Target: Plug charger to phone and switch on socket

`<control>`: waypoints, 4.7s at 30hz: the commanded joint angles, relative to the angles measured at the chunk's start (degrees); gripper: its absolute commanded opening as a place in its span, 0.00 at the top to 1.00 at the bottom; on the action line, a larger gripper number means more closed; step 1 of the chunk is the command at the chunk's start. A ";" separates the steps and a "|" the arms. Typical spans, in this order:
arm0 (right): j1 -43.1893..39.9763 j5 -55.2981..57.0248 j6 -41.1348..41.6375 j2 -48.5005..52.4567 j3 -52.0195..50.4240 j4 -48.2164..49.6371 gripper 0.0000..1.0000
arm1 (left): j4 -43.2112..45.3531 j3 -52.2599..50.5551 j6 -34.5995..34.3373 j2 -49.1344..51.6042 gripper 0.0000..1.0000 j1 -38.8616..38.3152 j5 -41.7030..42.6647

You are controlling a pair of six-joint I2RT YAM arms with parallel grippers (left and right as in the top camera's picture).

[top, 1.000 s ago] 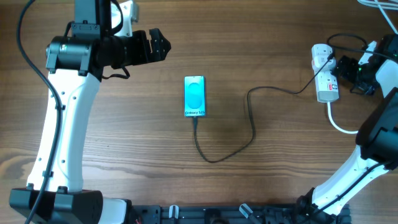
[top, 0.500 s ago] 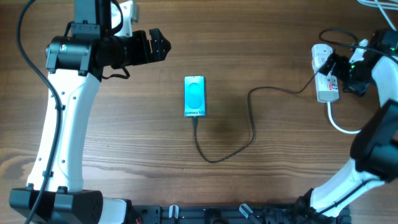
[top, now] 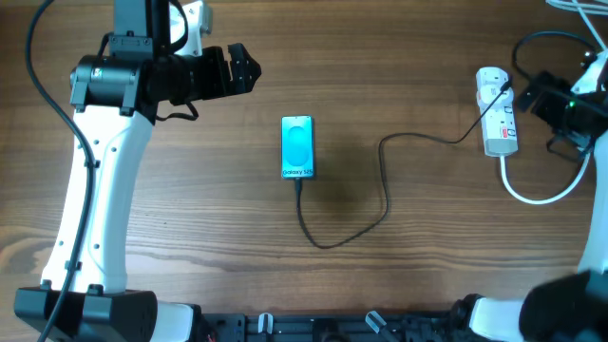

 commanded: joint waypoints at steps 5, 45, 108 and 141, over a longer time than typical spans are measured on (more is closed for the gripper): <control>3.41 1.03 0.72 -16.22 -10.45 2.84 0.00 | -0.02 -0.09 0.48 0.33 0.00 0.26 0.07; 5.01 -9.88 8.57 -51.89 -19.67 -10.58 0.00 | -0.02 -0.09 0.48 0.33 0.00 0.26 0.07; 20.59 -4.79 4.31 -84.39 -57.05 20.26 0.00 | -0.02 -0.09 0.46 0.33 0.00 0.26 0.04; 21.99 -0.26 2.05 -87.65 -82.29 58.73 0.00 | -0.02 -0.09 0.48 0.33 0.00 0.26 0.04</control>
